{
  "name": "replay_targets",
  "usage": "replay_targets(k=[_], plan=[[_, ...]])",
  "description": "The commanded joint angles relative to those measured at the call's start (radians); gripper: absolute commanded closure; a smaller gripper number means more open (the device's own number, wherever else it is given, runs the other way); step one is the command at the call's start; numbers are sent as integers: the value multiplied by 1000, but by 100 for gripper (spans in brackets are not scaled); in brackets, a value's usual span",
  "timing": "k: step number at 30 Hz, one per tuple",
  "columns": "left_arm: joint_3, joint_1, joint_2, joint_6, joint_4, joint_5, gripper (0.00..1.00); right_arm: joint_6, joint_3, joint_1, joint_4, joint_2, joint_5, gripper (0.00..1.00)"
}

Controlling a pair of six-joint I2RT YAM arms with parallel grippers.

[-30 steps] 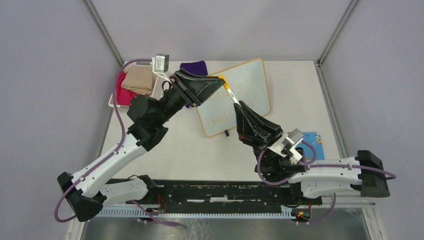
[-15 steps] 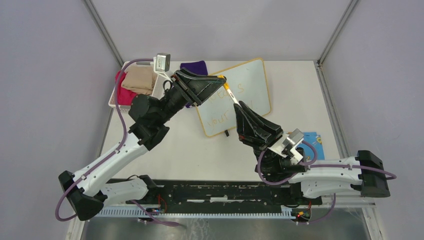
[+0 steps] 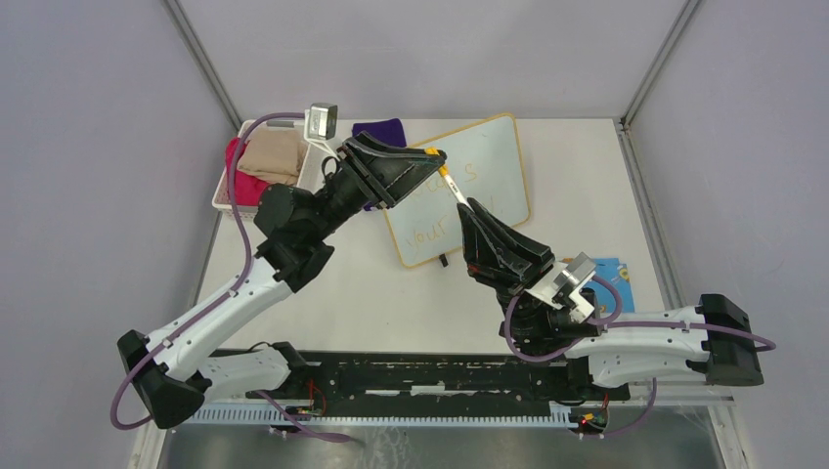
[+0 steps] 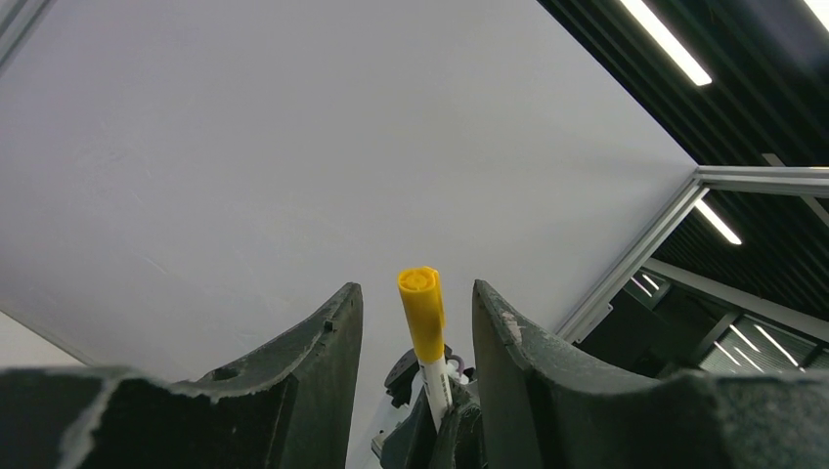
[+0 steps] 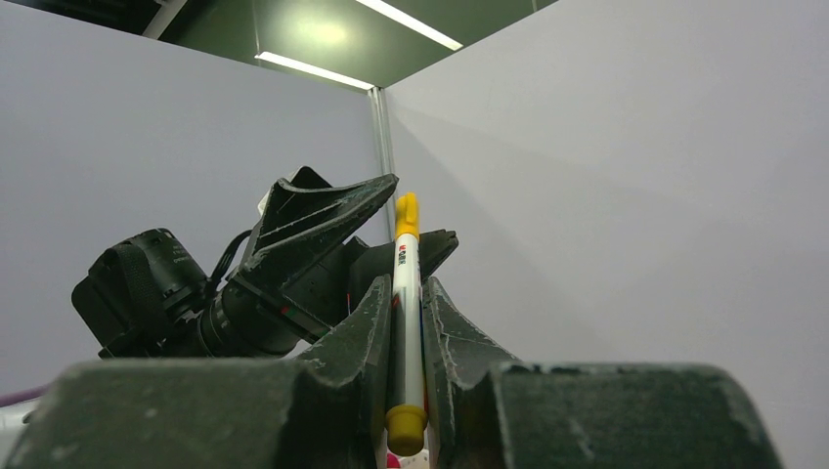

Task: Write a sentence on the whiteboard
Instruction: Close the whiteboard marker at the center of the board.

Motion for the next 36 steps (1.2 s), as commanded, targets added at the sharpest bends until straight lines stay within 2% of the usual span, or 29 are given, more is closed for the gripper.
replay_targets(k=[1,8,16,20,24,30,36], plan=[[31,-2,-1,-36,59,31,48,16,1,1,39,-21,-20,100],[28,-2,1,-45,81,44,52,23,5,1,22,-20,-32,100],[22,-2,-2,-47,94,49,67,23,6,1,16,-19,-28,100],[15,-2,-3,-47,95,55,80,23,7,0,16,-17,-21,100],[-5,-4,-2,-59,102,57,98,19,16,2,18,-12,-17,100],[-45,-7,12,-106,149,79,98,5,36,-2,19,8,-7,100],[-56,-21,9,-85,119,96,98,-10,56,-2,16,33,1,100]])
